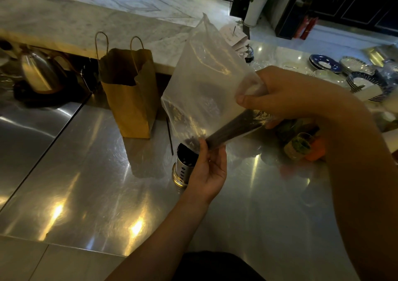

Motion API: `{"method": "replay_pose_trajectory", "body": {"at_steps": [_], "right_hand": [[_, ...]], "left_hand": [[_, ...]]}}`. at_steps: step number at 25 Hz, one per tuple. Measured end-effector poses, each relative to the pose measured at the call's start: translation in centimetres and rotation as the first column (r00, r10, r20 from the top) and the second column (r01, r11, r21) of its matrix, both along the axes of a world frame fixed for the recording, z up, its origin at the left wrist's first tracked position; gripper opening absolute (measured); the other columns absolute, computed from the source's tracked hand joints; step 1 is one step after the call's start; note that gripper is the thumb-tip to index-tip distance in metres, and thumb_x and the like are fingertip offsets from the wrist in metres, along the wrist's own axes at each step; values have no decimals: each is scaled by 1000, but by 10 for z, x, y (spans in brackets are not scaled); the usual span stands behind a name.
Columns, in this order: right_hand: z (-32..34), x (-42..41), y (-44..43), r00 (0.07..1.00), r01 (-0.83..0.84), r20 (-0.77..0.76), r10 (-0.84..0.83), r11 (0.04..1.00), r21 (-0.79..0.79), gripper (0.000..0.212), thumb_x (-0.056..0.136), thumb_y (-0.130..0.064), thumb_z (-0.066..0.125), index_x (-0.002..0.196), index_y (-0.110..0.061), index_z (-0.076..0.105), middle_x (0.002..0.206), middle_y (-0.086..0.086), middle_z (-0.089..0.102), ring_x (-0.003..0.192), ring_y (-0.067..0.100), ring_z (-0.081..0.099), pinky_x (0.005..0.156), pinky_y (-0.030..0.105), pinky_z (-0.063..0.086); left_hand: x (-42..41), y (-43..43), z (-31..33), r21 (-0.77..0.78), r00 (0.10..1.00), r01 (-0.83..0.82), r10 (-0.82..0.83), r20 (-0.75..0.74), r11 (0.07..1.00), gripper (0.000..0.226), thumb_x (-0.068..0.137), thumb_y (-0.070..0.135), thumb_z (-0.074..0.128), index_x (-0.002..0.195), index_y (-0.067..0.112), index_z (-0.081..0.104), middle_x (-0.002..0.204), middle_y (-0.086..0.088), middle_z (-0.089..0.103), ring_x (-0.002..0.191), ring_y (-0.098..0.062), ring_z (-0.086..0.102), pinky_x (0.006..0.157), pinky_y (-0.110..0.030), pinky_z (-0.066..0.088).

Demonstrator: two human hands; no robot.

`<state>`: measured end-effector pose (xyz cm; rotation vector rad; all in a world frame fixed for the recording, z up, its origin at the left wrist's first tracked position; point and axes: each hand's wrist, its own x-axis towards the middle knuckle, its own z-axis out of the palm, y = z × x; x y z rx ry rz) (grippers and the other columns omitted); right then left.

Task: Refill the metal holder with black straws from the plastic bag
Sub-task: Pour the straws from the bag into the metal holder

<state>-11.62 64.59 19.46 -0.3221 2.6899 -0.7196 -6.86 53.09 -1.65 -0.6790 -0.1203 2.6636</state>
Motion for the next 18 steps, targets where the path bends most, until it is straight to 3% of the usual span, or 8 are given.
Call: {"method": "replay_pose_trajectory", "body": {"at_steps": [5, 11, 18], "right_hand": [[14, 10, 6, 1000, -3, 13, 4, 997, -79, 22, 91, -34, 59, 111, -27, 58, 97, -6, 65, 79, 15, 68, 49, 21, 56], [3, 7, 5, 999, 11, 43, -9, 998, -54, 16, 92, -34, 59, 108, -31, 57, 102, -4, 65, 88, 16, 66, 54, 25, 58], [7, 9, 7, 1000, 14, 22, -11, 994, -112, 13, 93, -30, 59, 105, -26, 61, 99, 0, 66, 84, 17, 68, 53, 26, 60]], "left_hand": [[-4, 1, 7, -21, 1000, -7, 6, -20, 1000, 34, 77, 21, 71, 105, 2, 70, 103, -13, 75, 91, -23, 74, 81, -31, 60], [1, 6, 4, -7, 1000, 12, -12, 14, 1000, 25, 75, 21, 72, 88, -1, 76, 96, -15, 76, 85, -24, 75, 82, -33, 58], [-4, 1, 6, 43, 999, 26, -27, 30, 999, 33, 76, 22, 75, 102, 1, 72, 104, -13, 74, 101, -19, 70, 84, -31, 58]]}}
